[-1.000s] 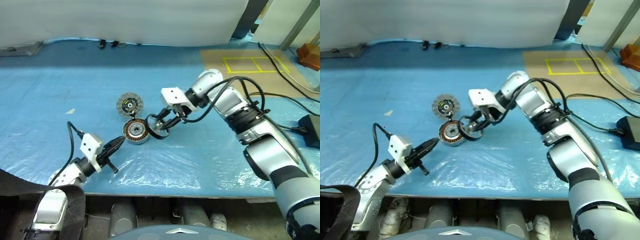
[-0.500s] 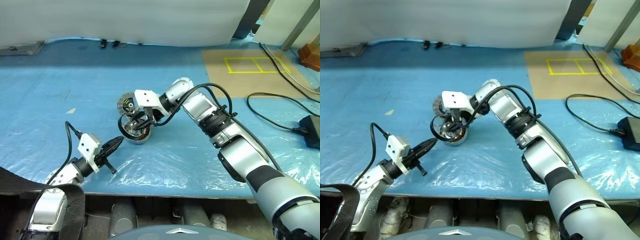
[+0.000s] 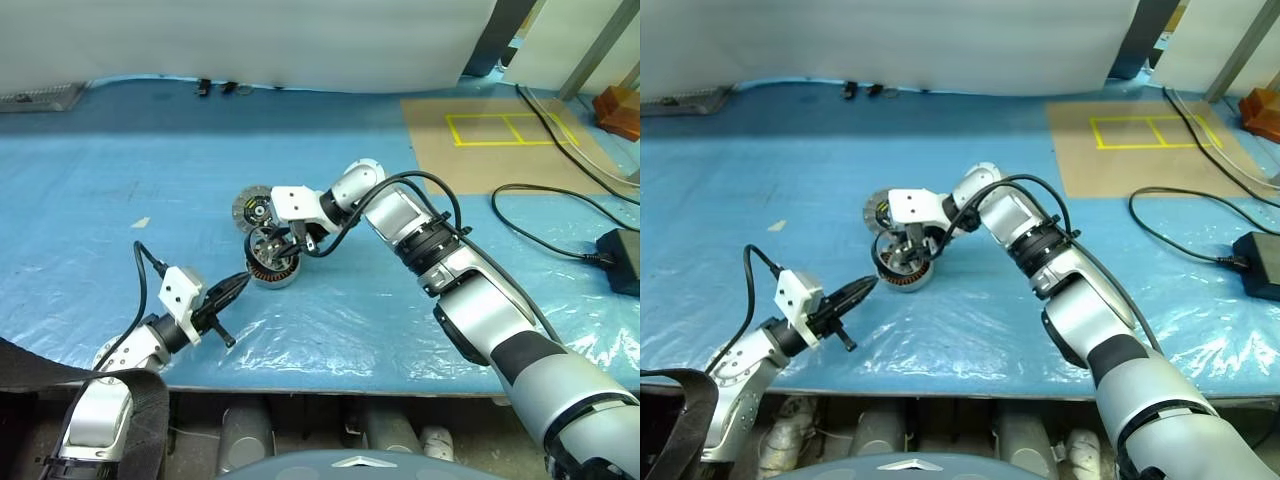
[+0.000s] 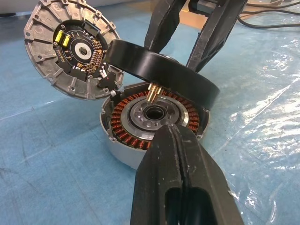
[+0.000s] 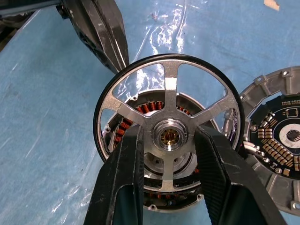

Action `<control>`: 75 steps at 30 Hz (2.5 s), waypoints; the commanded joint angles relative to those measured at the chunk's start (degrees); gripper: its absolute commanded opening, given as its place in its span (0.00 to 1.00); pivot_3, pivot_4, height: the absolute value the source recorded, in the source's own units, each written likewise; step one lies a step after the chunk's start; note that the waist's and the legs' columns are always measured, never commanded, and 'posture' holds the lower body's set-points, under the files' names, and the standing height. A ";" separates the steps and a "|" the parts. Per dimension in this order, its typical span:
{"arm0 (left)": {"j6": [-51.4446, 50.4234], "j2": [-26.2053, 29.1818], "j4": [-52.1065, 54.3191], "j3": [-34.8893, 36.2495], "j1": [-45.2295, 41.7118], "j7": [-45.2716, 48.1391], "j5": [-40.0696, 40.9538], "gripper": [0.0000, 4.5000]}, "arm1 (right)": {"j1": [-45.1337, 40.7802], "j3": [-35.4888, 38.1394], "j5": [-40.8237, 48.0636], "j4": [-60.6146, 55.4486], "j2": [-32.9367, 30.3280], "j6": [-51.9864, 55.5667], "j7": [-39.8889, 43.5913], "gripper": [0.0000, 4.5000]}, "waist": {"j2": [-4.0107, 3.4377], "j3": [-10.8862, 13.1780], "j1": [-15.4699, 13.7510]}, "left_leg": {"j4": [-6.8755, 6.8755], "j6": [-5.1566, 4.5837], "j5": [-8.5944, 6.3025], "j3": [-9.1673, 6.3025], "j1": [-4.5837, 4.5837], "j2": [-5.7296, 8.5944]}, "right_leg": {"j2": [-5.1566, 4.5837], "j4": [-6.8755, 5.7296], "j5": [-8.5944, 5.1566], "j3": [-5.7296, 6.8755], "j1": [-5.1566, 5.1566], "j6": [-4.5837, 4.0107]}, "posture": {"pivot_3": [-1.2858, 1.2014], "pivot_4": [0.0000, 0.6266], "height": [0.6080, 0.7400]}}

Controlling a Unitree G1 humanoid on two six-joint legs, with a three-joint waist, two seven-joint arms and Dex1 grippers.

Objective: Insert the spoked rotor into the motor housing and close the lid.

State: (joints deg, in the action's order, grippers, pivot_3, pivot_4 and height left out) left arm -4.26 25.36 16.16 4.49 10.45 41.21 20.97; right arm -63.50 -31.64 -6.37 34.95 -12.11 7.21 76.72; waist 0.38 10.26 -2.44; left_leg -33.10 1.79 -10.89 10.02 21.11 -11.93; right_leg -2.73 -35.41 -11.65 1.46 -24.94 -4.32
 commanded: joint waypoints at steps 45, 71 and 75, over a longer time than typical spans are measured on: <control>0.32 0.38 0.54 0.18 -1.30 0.10 -0.36 0.00 | 0.02 -2.59 -7.76 -1.13 -0.99 2.70 0.34 0.27 | 0.01 -0.02 -0.12 | -0.03 0.00 0.00 0.00 -0.26 0.03 | -0.03 -0.08 0.00 -0.02 0.23 0.00 | 0.52 0.24 1.00; -0.33 -0.08 1.10 -0.61 -1.72 -0.53 -0.56 0.00 | -0.55 -1.95 -7.73 -2.20 -0.68 0.80 0.80 0.50 | 0.01 -0.01 -0.09 | -0.05 0.00 0.00 0.00 -0.17 0.02 | -0.03 -0.07 0.00 -0.02 0.16 0.00 | 0.52 0.24 1.00; -0.58 0.10 1.32 -0.38 -1.59 -0.52 -0.39 0.00 | -1.26 0.16 -5.33 -3.41 0.16 2.94 1.39 0.79 | 0.01 -0.01 -0.04 | -0.05 0.00 0.00 0.00 -0.15 0.01 | -0.02 -0.07 0.00 -0.02 0.14 0.00 | 0.52 0.24 1.00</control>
State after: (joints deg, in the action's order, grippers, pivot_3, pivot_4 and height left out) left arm -4.98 25.24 15.91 3.83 9.06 40.83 20.16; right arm -63.77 -33.62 -13.53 33.41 -12.38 9.51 77.52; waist 0.39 10.24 -2.48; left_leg -33.15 1.79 -10.89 10.01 20.97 -11.92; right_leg -2.75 -35.48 -11.65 1.44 -24.81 -4.32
